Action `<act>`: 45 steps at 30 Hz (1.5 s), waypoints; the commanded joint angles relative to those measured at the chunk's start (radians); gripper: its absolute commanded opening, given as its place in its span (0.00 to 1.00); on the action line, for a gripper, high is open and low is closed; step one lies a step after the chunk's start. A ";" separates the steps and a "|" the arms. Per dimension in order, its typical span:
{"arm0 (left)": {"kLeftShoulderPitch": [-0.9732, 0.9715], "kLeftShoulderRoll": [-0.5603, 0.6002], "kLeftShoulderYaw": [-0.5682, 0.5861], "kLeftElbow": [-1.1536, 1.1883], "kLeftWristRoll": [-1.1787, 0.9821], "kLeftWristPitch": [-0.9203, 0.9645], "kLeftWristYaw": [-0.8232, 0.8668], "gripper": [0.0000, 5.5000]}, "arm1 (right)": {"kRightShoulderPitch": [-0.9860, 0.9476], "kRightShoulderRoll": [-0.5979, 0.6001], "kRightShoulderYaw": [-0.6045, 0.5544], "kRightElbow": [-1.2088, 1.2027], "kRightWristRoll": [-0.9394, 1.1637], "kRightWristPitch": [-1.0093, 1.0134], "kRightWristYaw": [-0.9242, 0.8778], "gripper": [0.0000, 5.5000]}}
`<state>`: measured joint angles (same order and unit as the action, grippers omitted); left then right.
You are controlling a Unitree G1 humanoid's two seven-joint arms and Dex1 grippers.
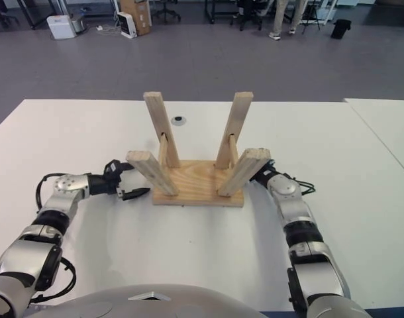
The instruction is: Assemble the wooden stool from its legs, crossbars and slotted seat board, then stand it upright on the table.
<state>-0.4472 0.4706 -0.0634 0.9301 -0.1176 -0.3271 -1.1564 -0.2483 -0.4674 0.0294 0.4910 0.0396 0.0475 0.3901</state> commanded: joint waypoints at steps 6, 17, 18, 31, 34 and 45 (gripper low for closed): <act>0.182 0.023 0.064 -0.227 -0.090 0.181 -0.006 0.97 | 0.469 -0.126 -0.090 -0.509 0.108 0.216 0.147 0.57; 0.219 -0.060 -0.046 -0.349 -0.036 0.217 0.077 0.97 | 0.530 -0.051 -0.048 -0.663 0.132 0.324 0.121 0.57; 0.221 -0.063 -0.053 -0.357 -0.037 0.217 0.078 0.97 | 0.526 -0.049 -0.038 -0.666 0.128 0.324 0.122 0.57; 0.194 -0.069 -0.025 -0.822 -0.226 0.563 0.101 0.97 | 0.471 -0.123 -0.090 -1.011 0.315 0.504 0.235 0.57; 0.152 -0.040 0.009 -0.953 -0.296 0.696 0.099 0.97 | 0.413 -0.169 -0.164 -1.127 0.427 0.609 0.254 0.57; 0.230 0.085 -0.023 -1.066 -0.268 0.816 0.085 0.97 | 0.343 -0.180 -0.179 -1.194 0.498 0.731 0.243 0.57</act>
<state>-0.2064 0.5767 0.0134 -0.1242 -0.4096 0.5125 -1.0243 0.1483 -0.6866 -0.2760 -0.6080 0.4240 0.7881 0.5428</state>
